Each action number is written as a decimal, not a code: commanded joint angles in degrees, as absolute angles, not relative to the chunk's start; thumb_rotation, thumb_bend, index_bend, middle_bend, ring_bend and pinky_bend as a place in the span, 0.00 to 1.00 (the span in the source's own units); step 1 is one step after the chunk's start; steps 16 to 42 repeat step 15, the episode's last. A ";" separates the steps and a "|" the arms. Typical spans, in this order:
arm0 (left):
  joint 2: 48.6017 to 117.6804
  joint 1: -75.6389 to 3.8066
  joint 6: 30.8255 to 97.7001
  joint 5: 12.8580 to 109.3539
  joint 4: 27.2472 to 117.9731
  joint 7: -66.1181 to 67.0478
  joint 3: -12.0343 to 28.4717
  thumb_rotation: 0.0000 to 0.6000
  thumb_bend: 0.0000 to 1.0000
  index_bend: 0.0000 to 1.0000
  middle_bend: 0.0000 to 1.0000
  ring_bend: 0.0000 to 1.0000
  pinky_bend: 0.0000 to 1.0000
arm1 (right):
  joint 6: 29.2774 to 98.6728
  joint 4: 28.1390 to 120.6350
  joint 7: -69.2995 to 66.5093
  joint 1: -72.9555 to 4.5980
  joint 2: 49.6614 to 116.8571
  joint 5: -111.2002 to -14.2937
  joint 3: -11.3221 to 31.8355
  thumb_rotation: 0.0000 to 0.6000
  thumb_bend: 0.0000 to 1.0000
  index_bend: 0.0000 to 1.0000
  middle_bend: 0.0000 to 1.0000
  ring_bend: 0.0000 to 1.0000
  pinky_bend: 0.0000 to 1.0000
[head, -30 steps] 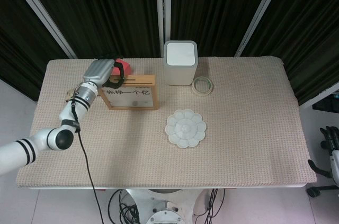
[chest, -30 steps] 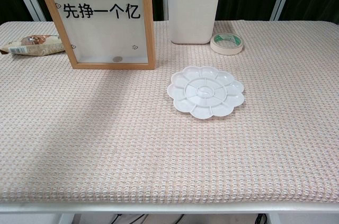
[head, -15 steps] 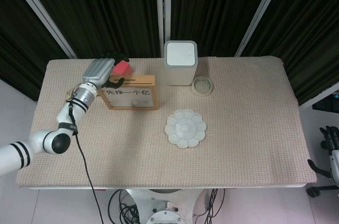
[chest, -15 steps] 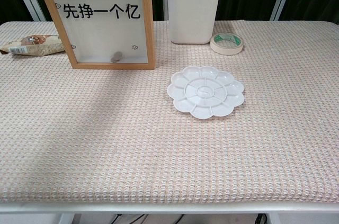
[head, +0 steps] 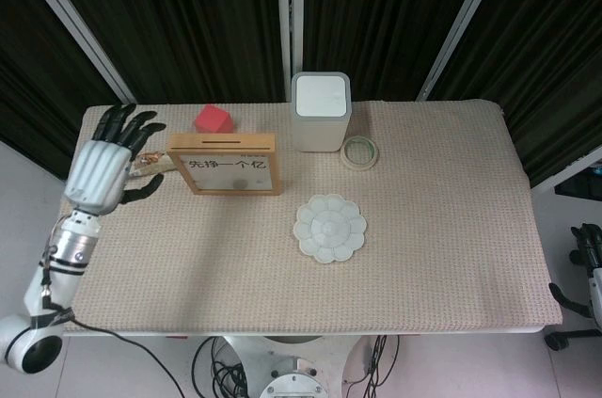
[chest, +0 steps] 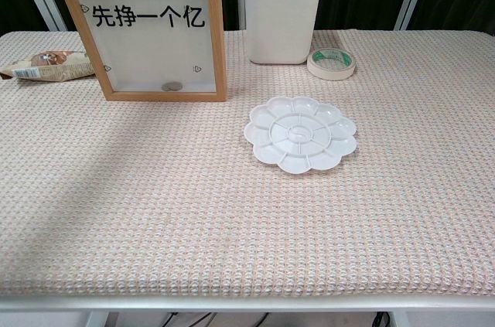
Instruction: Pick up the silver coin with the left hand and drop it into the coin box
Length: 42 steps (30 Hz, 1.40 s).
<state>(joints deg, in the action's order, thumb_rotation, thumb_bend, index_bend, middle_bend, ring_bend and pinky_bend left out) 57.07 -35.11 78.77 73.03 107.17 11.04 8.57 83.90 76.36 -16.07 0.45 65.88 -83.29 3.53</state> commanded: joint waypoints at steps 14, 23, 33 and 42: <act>68.40 -9.67 92.40 85.60 82.21 6.45 -7.25 1.00 0.21 0.04 0.00 0.00 0.00 | 88.33 75.23 -7.21 1.65 69.96 -85.48 2.84 1.00 0.19 0.00 0.00 0.00 0.00; 68.55 -9.51 92.39 85.92 81.70 6.13 -7.01 1.00 0.21 0.04 0.00 0.00 0.00 | 88.61 75.15 -6.64 1.68 70.16 -85.56 2.90 1.00 0.19 0.00 0.00 0.00 0.00; 68.55 -9.51 92.39 85.92 81.70 6.13 -7.01 1.00 0.21 0.04 0.00 0.00 0.00 | 88.61 75.15 -6.64 1.68 70.16 -85.56 2.90 1.00 0.19 0.00 0.00 0.00 0.00; 68.55 -9.51 92.39 85.92 81.70 6.13 -7.01 1.00 0.21 0.04 0.00 0.00 0.00 | 88.61 75.15 -6.64 1.68 70.16 -85.56 2.90 1.00 0.19 0.00 0.00 0.00 0.00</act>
